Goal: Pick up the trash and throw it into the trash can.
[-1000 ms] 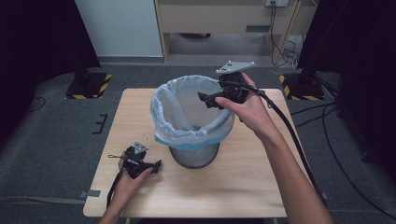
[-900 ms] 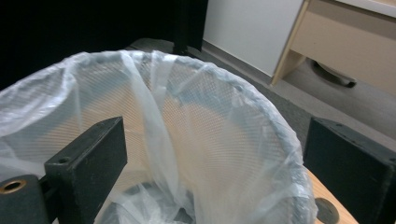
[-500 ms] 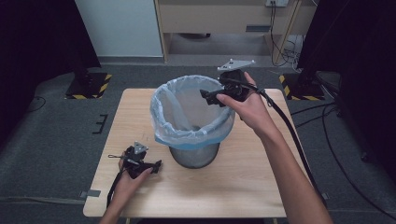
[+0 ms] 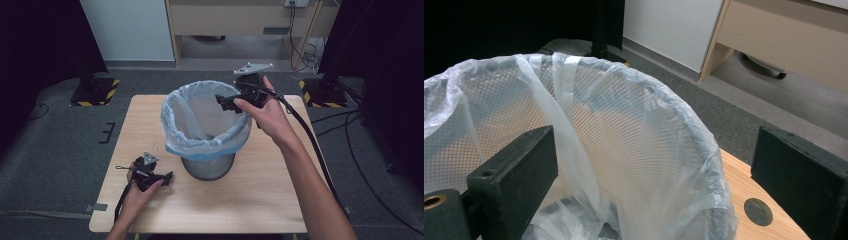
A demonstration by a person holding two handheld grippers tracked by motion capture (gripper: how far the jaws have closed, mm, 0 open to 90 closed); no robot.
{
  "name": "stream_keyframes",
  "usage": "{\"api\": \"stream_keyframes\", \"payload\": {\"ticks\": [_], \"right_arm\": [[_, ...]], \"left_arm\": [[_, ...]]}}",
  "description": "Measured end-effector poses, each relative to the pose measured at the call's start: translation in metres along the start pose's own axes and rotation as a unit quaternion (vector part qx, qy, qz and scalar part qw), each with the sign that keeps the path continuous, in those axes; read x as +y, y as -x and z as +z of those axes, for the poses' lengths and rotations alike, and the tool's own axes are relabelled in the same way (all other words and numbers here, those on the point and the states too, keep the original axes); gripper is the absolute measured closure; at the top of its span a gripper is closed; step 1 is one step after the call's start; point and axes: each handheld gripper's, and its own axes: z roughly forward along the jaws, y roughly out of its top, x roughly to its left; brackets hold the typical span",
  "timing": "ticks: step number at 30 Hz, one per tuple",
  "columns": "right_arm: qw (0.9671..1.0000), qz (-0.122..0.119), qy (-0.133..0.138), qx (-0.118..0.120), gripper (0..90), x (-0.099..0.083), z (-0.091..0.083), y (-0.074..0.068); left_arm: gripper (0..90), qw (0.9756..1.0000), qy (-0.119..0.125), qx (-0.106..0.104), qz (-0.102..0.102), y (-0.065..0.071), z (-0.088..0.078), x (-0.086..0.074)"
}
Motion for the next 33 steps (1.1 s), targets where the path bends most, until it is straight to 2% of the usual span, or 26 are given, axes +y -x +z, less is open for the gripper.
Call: {"api": "stream_keyframes", "payload": {"ticks": [9,20,33], "right_arm": [[1.0000,0.000,0.000,-0.003,4.8,0.001,-0.001,0.002],[0.9998,0.002,-0.001,-0.020,3.3,0.001,-0.004,0.007],[0.9990,0.008,0.003,-0.044,3.2,-0.013,-0.016,0.027]], "left_arm": [[0.0,1.0000,0.000,0.000,0.000,0.000,0.000,0.000],[0.0,1.0000,0.000,0.000,0.000,0.000,0.000,0.000],[0.0,1.0000,0.001,0.000,-0.001,0.000,0.000,0.000]]}}
